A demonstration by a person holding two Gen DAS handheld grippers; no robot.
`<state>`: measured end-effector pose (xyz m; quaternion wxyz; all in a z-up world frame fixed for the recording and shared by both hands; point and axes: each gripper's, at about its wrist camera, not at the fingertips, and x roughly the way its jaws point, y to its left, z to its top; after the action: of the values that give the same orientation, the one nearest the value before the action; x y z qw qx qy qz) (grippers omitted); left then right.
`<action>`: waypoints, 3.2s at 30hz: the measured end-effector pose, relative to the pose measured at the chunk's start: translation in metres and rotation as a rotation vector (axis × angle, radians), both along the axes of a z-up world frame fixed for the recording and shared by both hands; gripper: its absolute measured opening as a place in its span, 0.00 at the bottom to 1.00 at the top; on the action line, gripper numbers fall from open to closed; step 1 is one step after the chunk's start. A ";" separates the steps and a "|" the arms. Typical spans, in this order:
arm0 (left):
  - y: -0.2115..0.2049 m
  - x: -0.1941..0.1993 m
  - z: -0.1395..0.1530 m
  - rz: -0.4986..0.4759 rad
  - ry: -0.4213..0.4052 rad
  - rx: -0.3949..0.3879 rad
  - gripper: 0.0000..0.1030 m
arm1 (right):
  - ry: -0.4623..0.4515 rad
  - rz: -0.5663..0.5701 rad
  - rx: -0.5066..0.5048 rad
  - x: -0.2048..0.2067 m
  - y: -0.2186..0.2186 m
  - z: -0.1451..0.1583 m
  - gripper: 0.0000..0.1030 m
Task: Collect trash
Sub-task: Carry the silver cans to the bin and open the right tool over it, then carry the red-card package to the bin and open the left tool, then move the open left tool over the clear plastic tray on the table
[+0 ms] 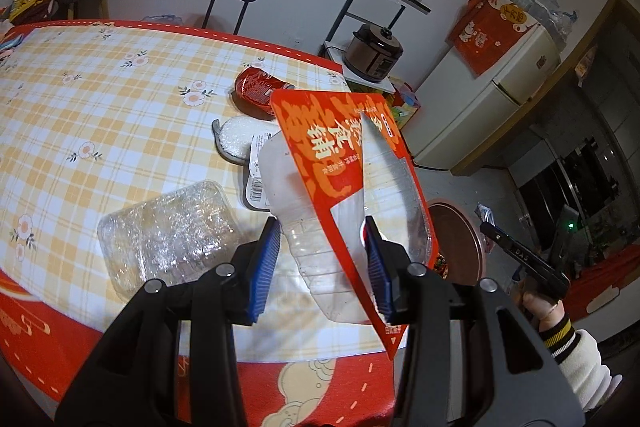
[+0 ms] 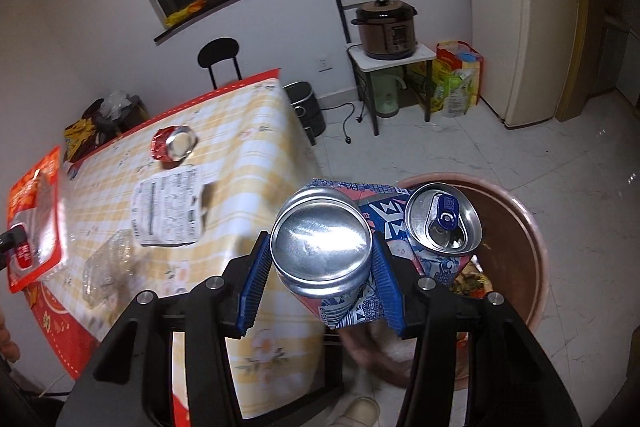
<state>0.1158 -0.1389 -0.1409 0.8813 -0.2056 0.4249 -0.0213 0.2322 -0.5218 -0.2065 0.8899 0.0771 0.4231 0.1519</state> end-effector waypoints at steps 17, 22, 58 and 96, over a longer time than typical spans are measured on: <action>-0.025 -0.020 -0.006 0.080 0.012 0.013 0.43 | -0.042 -0.010 -0.043 0.030 -0.031 0.001 0.63; -0.039 -0.010 -0.003 0.044 0.005 0.020 0.43 | -0.086 -0.034 -0.068 0.025 -0.039 0.013 0.80; -0.309 0.179 -0.080 -0.509 0.105 0.196 0.45 | -0.091 -0.518 -0.073 -0.116 -0.246 0.026 0.95; 0.111 -0.001 0.040 0.099 -0.183 0.208 0.94 | -0.181 -0.166 -0.061 -0.046 0.020 0.092 0.95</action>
<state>0.1149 -0.0281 -0.1007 0.9330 -0.1308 0.3319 0.0477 0.1865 -0.5018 -0.1148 0.9359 0.0705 0.3377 0.0711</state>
